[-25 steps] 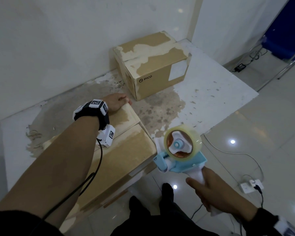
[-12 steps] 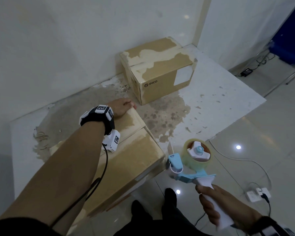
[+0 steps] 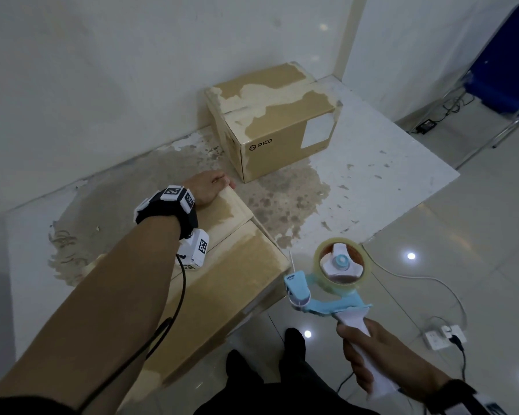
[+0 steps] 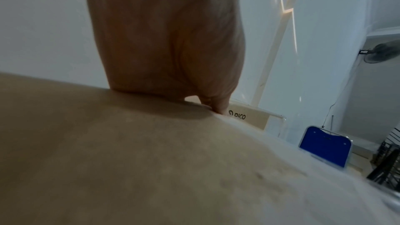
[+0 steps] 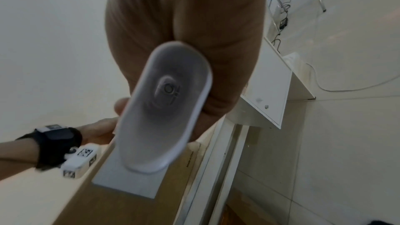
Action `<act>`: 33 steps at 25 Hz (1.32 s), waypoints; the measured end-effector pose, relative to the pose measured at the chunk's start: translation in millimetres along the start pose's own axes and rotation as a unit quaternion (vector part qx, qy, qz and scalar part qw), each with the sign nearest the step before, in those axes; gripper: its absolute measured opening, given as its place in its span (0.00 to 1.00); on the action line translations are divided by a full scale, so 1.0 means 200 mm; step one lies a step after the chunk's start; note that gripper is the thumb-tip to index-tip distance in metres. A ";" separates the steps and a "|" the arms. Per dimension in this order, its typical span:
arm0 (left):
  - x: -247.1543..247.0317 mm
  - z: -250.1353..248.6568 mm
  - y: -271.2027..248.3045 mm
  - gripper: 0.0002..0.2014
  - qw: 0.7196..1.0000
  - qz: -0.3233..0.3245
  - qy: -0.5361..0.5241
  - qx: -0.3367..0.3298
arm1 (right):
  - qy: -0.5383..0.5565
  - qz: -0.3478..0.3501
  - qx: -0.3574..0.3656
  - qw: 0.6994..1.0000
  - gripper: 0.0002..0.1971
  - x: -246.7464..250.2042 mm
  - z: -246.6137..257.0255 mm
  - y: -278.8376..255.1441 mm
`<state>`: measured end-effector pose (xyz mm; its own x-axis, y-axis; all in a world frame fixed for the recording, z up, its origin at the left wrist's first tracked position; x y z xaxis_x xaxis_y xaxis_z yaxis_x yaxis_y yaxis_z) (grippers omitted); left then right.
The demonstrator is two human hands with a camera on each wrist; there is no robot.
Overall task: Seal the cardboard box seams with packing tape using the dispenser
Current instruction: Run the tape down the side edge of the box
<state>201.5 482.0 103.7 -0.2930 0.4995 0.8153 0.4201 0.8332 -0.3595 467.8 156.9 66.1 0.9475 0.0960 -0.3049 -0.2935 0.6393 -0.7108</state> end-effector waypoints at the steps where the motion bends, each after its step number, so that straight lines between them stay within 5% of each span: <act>1: 0.00 0.00 0.00 0.17 1.000 0.001 0.003 0.001 | -0.042 -0.014 0.025 0.999 0.26 0.00 0.02 0.00; 5: 0.00 0.00 0.01 0.17 1.000 0.003 0.011 0.002 | -0.267 -0.101 0.141 0.948 0.21 0.05 0.03 -0.06; 8: 0.00 0.00 0.02 0.18 1.000 -0.001 0.006 0.004 | -0.427 -0.058 0.008 0.902 0.15 0.00 -0.11 -0.03; 9: -0.01 0.01 0.03 0.18 1.000 -0.006 0.006 0.005 | -0.367 -0.101 0.004 0.925 0.20 0.06 -0.23 -0.04; 10: -0.02 0.02 0.02 0.18 1.000 -0.017 0.002 0.007 | -0.391 -0.022 0.030 0.920 0.22 0.03 -0.28 -0.08; 12: -0.03 0.05 0.02 0.16 0.999 -0.035 -0.015 0.016 | -0.282 -0.043 -0.007 0.958 0.21 0.07 -0.24 -0.05; 15: -0.04 0.06 0.02 0.16 0.999 -0.029 -0.025 0.016 | -0.286 -0.082 0.083 0.951 0.10 0.03 -0.10 -0.16; 17: -0.02 0.03 0.01 0.17 0.999 -0.035 -0.025 0.011 | -0.230 -0.173 0.115 0.951 0.24 0.09 0.00 -0.20; 18: -0.01 0.02 0.00 0.17 0.999 -0.039 -0.023 0.007 | -0.191 -0.161 0.081 0.965 0.29 0.08 0.02 -0.21; 21: -0.03 0.01 -0.02 0.16 1.000 -0.013 -0.001 0.016 | -0.137 -0.181 0.102 0.968 0.13 0.08 0.08 -0.22; 24: -0.07 0.00 -0.03 0.15 0.999 0.008 0.008 0.041 | -0.020 -0.210 0.048 0.976 0.13 0.11 0.03 -0.24; 26: -0.07 -0.02 -0.04 0.15 0.999 0.006 0.004 0.041 | -0.015 -0.224 0.002 0.975 0.28 0.17 -0.07 -0.23; 28: -0.06 -0.02 -0.06 0.15 0.999 0.006 0.002 0.044 | -0.074 -0.247 -0.035 0.966 0.59 0.30 -0.25 -0.19; 29: -0.06 -0.02 -0.06 0.16 0.999 0.007 0.006 0.049 | -0.084 -0.245 -0.036 0.965 0.65 0.37 -0.31 -0.15; 30: -0.06 -0.02 -0.06 0.16 0.998 0.006 0.012 0.056 | -0.076 -0.239 -0.035 0.967 0.62 0.39 -0.31 -0.15; 33: -0.03 -0.10 -0.11 0.19 0.993 -0.072 0.090 0.026 | -0.096 -0.211 0.029 0.972 0.22 0.36 -0.12 -0.13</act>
<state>212.1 455.1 115.8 -0.1865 0.3279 0.9261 0.3391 0.9062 -0.2525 541.2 128.9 46.4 0.9899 -0.0464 0.1343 0.1286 0.6944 -0.7080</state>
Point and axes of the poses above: each hand's wrist, its own y-axis towards the middle knuckle, its own x-axis out of the back of the hand, z = x × y, the point moved 5 cm from there along y, towards the middle knuckle, and after that the axes turned 7 degrees about y, right-handed, at the moved point
